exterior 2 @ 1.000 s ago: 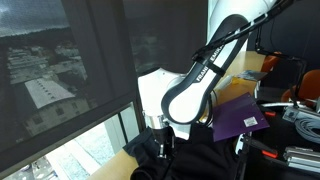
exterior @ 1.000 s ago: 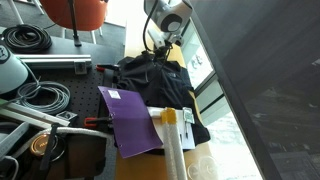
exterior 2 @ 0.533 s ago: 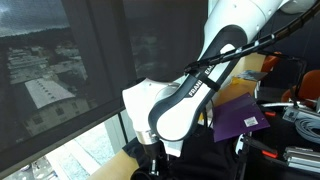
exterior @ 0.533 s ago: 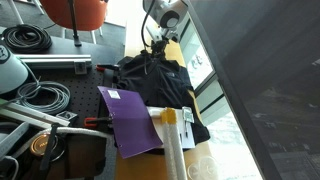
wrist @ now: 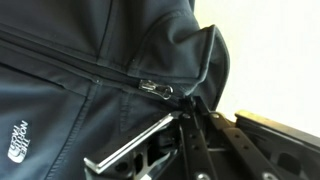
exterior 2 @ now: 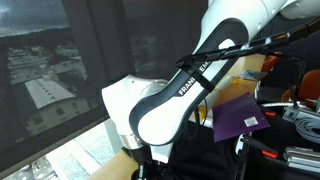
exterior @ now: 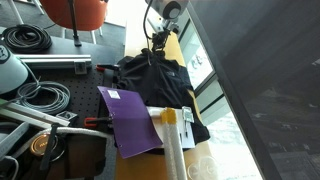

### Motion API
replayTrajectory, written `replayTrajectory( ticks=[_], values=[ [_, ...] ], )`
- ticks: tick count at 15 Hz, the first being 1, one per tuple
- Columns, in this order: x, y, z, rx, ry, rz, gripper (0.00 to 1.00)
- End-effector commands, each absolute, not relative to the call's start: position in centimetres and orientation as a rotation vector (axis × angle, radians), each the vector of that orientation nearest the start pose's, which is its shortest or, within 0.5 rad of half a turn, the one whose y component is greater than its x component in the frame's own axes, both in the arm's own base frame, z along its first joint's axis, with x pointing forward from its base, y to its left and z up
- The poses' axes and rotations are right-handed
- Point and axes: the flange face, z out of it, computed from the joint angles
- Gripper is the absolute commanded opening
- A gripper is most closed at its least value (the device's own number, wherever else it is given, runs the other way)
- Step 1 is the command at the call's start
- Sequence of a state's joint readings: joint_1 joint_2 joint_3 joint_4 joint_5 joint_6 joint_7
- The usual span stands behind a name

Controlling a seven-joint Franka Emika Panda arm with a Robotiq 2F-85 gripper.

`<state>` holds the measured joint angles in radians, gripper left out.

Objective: Zip up the back jumper fully

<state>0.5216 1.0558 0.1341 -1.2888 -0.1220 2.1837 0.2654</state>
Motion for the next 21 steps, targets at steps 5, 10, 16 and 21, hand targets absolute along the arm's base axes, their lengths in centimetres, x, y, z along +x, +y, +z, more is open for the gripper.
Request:
replayTrajectory(
  ticks=[5, 10, 16, 21],
  values=[
    [58.6, 46.1, 8.6, -3.064, -0.649, 0.21, 0.02],
    [58.7, 47.6, 8.7, -3.051, -0.671, 0.185, 0.02],
    [58.7, 47.1, 8.9, -3.071, -0.678, 0.182, 0.02],
    [57.5, 46.5, 7.9, -3.085, -0.698, 0.213, 0.02]
  ],
)
